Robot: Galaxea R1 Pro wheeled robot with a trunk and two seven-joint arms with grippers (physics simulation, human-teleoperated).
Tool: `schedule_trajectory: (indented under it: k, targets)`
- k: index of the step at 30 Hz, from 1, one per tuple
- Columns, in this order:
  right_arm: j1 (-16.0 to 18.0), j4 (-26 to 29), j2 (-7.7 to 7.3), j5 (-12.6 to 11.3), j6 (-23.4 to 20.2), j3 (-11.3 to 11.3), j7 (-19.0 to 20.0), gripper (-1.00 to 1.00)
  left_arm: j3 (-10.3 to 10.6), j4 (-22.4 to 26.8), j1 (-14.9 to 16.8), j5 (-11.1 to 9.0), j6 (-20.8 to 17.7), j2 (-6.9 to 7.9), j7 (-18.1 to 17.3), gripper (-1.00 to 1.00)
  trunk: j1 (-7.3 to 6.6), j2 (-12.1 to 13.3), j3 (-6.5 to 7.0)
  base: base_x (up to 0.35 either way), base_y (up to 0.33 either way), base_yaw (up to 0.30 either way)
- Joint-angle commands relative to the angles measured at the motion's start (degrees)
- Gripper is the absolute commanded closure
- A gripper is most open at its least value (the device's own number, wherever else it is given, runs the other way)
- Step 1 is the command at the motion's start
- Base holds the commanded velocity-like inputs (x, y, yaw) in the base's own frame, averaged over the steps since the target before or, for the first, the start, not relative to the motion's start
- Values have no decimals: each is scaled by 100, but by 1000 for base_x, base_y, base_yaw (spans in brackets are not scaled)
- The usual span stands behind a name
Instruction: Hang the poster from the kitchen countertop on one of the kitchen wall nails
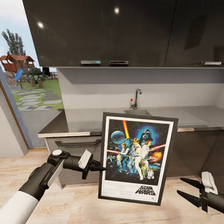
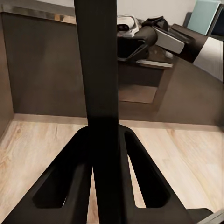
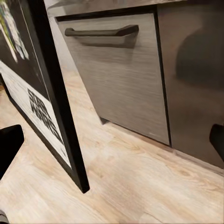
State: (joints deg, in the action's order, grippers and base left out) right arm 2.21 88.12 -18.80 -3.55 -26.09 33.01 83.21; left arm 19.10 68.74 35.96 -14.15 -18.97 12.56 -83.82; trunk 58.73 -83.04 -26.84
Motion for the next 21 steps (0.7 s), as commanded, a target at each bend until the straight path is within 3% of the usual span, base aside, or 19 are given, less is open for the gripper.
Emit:
schedule_trajectory:
  k: [1, 2, 9, 13, 21]
  targets:
    - [42, -1, -4, -15, -74, -1, 46, -100, 15, 5, 4, -27, -46, 5, 0, 100, 0, -4, -6, 0, 0, 0]
    - [196, -3, -8, -16, -107, -83, 108, -100, 19, 17, 1, -27, -46, 3, -8, 100, 0, -4, -6, 0, 0, 0]
    - [353, -13, -5, -16, -128, -489, 139, -100, 23, 39, -1, -27, -46, 1, -19, 100, 0, -4, -6, 0, 0, 0]
    - [363, -14, -7, -18, -132, -530, 151, -100, 23, 42, -1, -27, -46, 1, -19, 100, 0, -4, -6, 0, 0, 0]
    - [357, -10, 2, -18, -126, -563, 610, -100, 23, 43, -2, -27, -46, 1, -20, 100, 0, -4, -6, 0, 0, 0]
